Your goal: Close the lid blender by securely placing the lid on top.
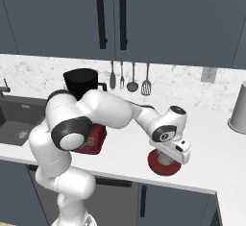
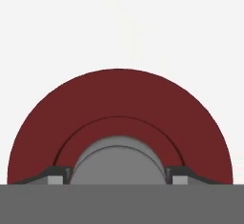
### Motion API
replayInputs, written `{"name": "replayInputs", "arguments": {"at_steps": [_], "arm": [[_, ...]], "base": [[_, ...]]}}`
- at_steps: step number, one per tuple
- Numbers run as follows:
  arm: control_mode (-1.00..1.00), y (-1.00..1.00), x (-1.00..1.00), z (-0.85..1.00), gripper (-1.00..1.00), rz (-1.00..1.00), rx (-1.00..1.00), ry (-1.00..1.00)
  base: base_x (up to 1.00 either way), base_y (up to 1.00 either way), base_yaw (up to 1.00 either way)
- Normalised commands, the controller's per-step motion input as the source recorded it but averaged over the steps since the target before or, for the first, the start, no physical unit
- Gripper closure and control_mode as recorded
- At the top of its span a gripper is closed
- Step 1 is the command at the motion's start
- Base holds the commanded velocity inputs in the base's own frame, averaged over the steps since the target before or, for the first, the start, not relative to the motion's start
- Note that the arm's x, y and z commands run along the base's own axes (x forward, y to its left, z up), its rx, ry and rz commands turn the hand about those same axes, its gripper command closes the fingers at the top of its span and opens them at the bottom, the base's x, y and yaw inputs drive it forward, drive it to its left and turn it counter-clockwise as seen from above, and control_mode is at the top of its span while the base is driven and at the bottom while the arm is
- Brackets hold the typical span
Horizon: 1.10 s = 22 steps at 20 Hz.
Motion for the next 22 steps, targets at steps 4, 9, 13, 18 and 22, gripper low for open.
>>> {"name": "replayInputs", "arguments": {"at_steps": [4,9,13,18,22], "arm": [[-1.00,0.35,-0.24,0.59,1.00,0.00,0.00,-0.08],[-1.00,0.37,-0.20,0.83,1.00,0.00,0.00,-0.18],[-1.00,0.47,-0.20,0.86,1.00,0.00,0.00,-0.23],[-1.00,0.55,-0.09,0.91,1.00,0.00,0.00,-0.17],[-1.00,0.47,0.00,0.97,1.00,0.00,-0.01,-0.10]], "base": [[0.00,0.00,0.00],[0.00,0.00,0.00],[0.00,0.00,0.00],[0.00,0.00,0.00],[0.00,0.00,0.00]]}}
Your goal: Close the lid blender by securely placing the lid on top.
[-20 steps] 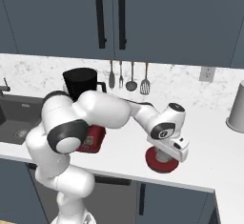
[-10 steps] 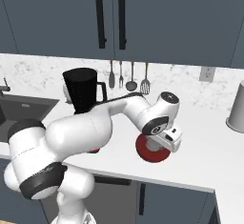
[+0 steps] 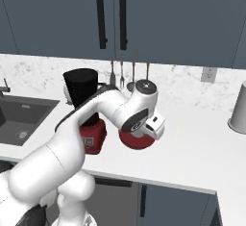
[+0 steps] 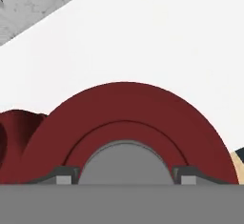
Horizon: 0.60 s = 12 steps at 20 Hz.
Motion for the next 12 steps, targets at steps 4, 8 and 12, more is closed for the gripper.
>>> {"name": "replayInputs", "arguments": {"at_steps": [4,8,12], "arm": [[-1.00,0.51,0.00,0.97,1.00,0.00,-0.02,-0.04],[-1.00,0.52,-0.04,0.87,1.00,0.01,-0.03,-0.04],[-1.00,0.57,-0.25,0.76,1.00,0.04,-0.03,-0.08]], "base": [[0.00,0.00,0.00],[0.00,0.00,0.00],[0.00,0.00,0.00]]}}
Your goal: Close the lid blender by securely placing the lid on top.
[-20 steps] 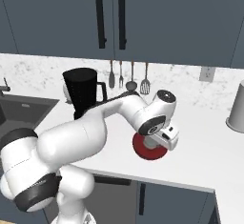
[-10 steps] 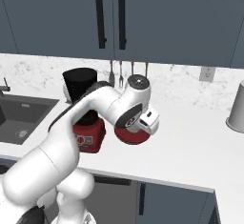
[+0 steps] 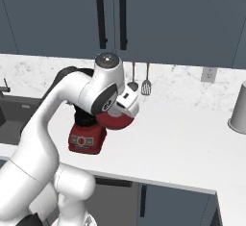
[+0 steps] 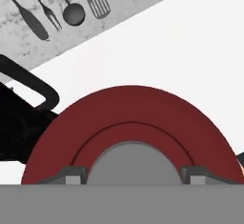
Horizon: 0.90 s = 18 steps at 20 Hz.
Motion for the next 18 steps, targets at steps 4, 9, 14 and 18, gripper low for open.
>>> {"name": "replayInputs", "arguments": {"at_steps": [4,9,14,18], "arm": [[-1.00,0.52,-0.40,0.68,1.00,0.04,-0.02,-0.12],[-1.00,0.56,-0.34,0.72,1.00,0.04,-0.02,-0.13],[-1.00,0.57,-0.03,0.64,1.00,0.03,0.00,-0.09],[-1.00,0.53,0.04,0.51,1.00,0.01,0.00,-0.05]], "base": [[0.00,0.00,0.00],[0.00,0.00,0.00],[0.00,0.00,0.00],[0.00,0.00,0.00]]}}
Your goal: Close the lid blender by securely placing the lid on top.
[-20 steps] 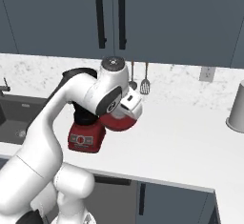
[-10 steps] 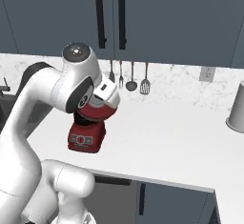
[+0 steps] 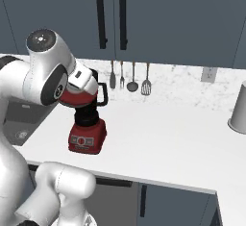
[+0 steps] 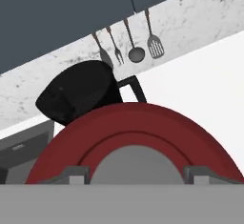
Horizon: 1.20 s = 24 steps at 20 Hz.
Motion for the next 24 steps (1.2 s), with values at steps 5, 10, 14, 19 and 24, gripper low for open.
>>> {"name": "replayInputs", "arguments": {"at_steps": [5,10,14,19,24], "arm": [[-1.00,0.42,0.25,0.39,1.00,0.00,-0.04,-0.06],[-1.00,0.27,0.24,0.39,1.00,0.00,-0.08,-0.07],[-1.00,0.01,0.29,0.24,1.00,0.00,-0.06,-0.05],[-1.00,0.00,0.21,0.01,1.00,0.00,-0.03,0.00],[-1.00,0.07,0.34,0.00,1.00,0.00,-0.01,0.00]], "base": [[0.00,0.00,0.00],[0.00,0.00,0.00],[0.00,0.00,0.00],[0.00,0.00,0.00],[0.00,0.00,0.00]]}}
